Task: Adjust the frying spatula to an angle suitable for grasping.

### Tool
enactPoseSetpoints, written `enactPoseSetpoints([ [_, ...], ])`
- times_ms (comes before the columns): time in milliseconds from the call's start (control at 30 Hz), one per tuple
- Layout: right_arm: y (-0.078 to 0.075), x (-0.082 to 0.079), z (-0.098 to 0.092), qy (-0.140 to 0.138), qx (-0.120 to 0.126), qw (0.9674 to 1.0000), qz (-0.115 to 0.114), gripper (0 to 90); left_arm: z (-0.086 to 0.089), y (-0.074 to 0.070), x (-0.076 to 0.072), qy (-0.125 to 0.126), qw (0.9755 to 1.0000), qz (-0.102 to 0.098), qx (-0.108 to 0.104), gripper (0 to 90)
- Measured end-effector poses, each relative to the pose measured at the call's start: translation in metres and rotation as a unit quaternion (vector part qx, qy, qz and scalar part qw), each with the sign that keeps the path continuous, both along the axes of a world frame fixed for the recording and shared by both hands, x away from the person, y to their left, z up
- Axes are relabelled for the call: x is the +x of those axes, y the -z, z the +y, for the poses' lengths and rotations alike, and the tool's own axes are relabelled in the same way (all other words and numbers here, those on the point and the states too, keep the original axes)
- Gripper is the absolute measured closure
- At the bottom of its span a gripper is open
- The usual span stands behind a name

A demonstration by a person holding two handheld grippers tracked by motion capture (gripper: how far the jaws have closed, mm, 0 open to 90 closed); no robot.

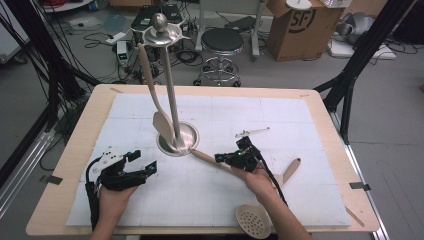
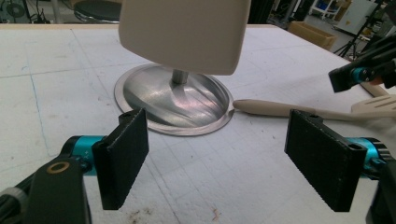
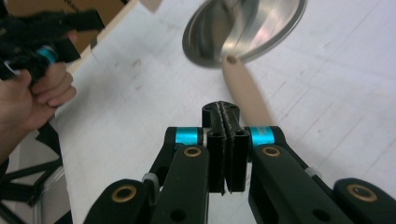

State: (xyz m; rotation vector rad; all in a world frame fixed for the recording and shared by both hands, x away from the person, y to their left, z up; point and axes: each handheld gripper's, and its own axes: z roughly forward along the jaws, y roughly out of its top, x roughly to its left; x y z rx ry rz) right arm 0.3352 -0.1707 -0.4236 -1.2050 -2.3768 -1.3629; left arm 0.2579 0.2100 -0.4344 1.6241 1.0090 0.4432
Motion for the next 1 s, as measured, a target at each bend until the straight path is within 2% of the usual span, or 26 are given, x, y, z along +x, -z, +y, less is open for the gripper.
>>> enactPoseSetpoints([
  [167,0.01,0.001,0.011,-0.02,-0.02,0.9991,0.032,89.9,0.0,0.0,0.0,0.001,1.0,0.0,0.001,22.4],
  [267,0.016,0.0,0.018,-0.032,-0.042,0.9976,0.044,89.9,0.0,0.0,0.0,0.001,1.0,0.0,0.001,22.4],
  [333,0.02,0.0,0.021,-0.038,-0.053,0.996,0.06,89.8,0.0,0.0,0.0,0.002,1.0,0.0,0.001,22.4],
  [533,0.026,0.0,0.027,-0.039,-0.084,0.9928,0.076,89.9,-0.001,0.0,0.0,0.003,1.0,0.0,0.002,22.4],
  [567,0.025,-0.001,0.028,-0.037,-0.091,0.9915,0.085,89.9,-0.001,0.0,0.0,0.003,1.0,0.0,0.002,22.4],
  [633,0.027,0.0,0.03,-0.035,-0.104,0.9901,0.087,89.9,-0.001,0.0,0.0,0.003,1.0,0.0,0.001,22.4],
  [867,0.028,0.008,0.03,0.001,-0.095,0.9909,0.095,90.0,-0.002,0.0,0.0,0.004,1.0,0.0,0.002,22.4],
  [1000,0.028,0.011,0.032,0.005,-0.092,0.9916,0.09,90.0,-0.002,0.0,0.0,0.004,1.0,0.0,0.003,22.4],
])
